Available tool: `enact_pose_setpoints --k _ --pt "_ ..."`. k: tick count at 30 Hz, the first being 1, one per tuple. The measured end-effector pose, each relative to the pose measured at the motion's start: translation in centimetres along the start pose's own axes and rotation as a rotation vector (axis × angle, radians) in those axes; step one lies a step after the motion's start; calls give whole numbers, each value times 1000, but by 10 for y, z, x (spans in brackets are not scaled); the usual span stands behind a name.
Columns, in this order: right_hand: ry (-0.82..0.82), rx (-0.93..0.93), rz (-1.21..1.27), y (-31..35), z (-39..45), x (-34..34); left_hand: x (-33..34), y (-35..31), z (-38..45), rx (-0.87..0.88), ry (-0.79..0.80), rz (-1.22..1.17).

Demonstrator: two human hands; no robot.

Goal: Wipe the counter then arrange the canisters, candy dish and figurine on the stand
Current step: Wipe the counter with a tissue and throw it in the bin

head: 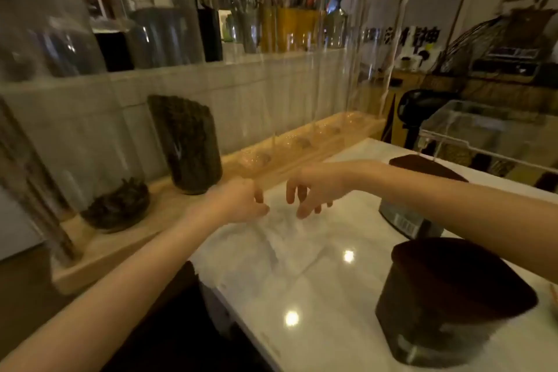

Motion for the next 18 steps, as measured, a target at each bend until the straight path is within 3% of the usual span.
enact_pose_setpoints --k 3,9,15,18 --pt "61 51 -12 4 8 14 21 7 -8 -19 115 -24" --pt "90 74 -71 11 21 32 22 28 -26 27 27 -25" --pt "60 10 -224 11 35 39 33 30 -40 112 123 -41" --pt "49 -8 -252 8 34 35 33 25 -40 146 94 -41"
Point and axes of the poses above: each hand's wrist, its own z-axis towards the middle knuckle, its own x-axis out of the palm, y = z × x, the point moved 5 cm from there along z, towards the middle knuckle, and after that the axes turned 9 degrees about z, right-handed, at the moved point
